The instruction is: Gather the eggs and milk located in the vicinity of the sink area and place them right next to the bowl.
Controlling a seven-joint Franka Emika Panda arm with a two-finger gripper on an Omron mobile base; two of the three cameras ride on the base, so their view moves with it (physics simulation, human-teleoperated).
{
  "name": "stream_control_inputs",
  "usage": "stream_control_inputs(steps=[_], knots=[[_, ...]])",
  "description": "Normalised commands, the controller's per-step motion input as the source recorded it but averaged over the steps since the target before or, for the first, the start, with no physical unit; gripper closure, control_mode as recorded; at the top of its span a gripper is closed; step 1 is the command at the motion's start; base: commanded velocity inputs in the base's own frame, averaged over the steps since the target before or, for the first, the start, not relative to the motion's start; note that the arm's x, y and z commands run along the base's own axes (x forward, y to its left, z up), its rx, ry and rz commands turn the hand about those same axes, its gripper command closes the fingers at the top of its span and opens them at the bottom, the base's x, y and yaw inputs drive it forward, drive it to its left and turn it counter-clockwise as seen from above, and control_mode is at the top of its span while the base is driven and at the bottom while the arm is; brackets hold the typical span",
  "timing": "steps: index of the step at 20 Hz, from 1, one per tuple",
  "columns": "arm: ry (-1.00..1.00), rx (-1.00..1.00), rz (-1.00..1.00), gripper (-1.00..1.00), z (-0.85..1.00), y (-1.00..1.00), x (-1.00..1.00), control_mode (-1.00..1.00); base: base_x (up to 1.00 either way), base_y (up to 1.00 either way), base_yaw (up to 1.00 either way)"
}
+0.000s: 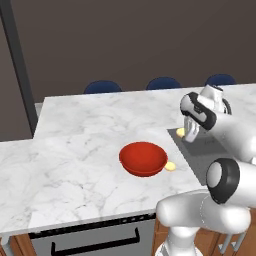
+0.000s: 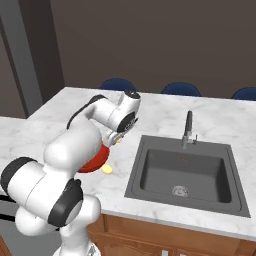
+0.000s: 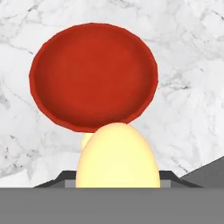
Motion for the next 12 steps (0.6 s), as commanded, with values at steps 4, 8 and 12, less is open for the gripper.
stream_control_inputs(steps=[4,8,12], knots=[[0.02,0.0,0.33,1.0,-0.23,0.01,0.0,-1.0,0.0,0.0,0.0],[0.07,-0.03,0.22,1.0,-0.4,0.06,0.0,-1.0,0.0,0.0,0.0],[0.0,-0.05,0.15,1.0,-0.35,0.01,0.0,-1.0,0.0,0.0,0.0]])
